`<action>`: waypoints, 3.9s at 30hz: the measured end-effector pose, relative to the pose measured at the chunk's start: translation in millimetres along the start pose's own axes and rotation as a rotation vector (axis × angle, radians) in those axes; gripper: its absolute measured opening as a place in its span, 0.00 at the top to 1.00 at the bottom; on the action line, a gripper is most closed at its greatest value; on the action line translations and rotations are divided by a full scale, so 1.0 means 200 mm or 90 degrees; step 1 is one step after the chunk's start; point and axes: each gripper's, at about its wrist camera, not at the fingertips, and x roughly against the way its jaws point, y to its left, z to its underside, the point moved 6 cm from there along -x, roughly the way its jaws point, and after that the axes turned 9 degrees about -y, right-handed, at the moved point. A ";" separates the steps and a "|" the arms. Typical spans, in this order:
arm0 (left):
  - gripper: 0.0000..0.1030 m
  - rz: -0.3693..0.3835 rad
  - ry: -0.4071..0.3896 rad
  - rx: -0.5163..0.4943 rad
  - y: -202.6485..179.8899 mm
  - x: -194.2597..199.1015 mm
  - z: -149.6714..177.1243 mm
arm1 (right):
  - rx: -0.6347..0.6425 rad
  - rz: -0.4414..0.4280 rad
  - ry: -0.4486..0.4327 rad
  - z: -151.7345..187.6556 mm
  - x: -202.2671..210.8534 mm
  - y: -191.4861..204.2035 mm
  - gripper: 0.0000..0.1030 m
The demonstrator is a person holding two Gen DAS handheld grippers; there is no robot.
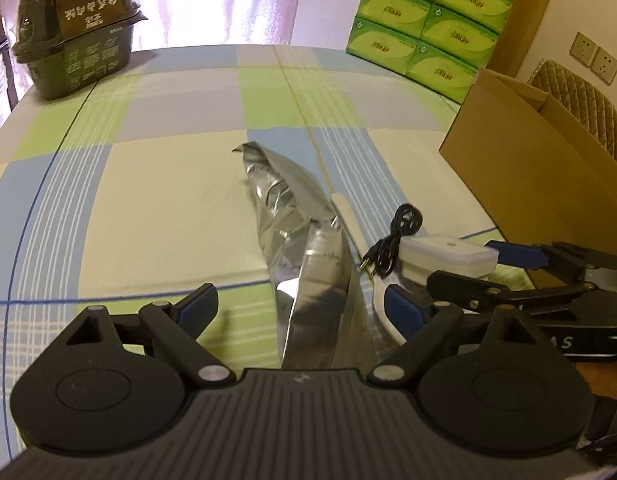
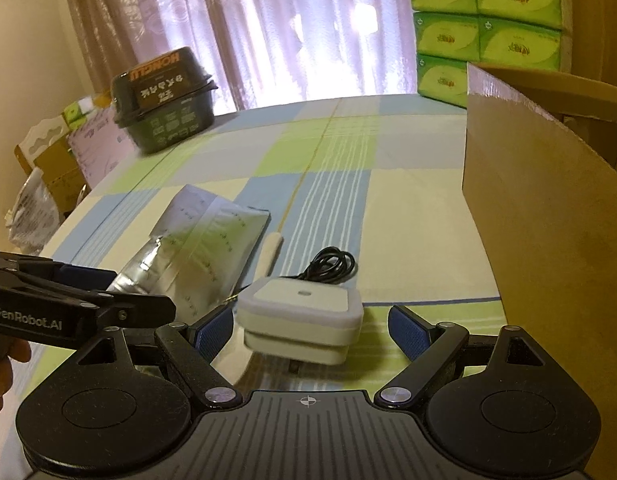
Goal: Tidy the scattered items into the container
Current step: 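Approach the silver foil pouch with the left tool and the charger with the right tool, then grasp the foil pouch with the left tool while the right tool grasps the white charger, then carry the foil pouch and charger over the cardboard box with both tools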
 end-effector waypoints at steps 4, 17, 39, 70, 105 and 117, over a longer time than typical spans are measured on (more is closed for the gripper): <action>0.18 0.000 0.004 -0.009 0.00 -0.03 -0.02 | -0.007 -0.001 0.000 -0.01 -0.02 -0.01 0.13; 0.57 0.023 0.062 0.025 0.00 -0.15 -0.02 | 0.010 -0.004 0.012 -0.02 -0.03 -0.01 0.33; 0.62 0.029 0.118 0.037 -0.24 0.64 0.60 | 0.080 -0.030 0.080 0.40 0.64 0.18 0.33; 0.41 0.039 0.198 0.048 -0.23 0.54 0.60 | 0.050 -0.015 0.096 0.53 0.67 0.14 0.33; 0.66 0.057 0.166 -0.018 -0.33 0.77 0.54 | 0.060 -0.015 0.038 0.44 0.86 0.21 0.39; 0.66 0.058 0.147 -0.025 -0.41 0.86 0.50 | 0.058 -0.009 0.012 0.41 0.97 0.20 0.39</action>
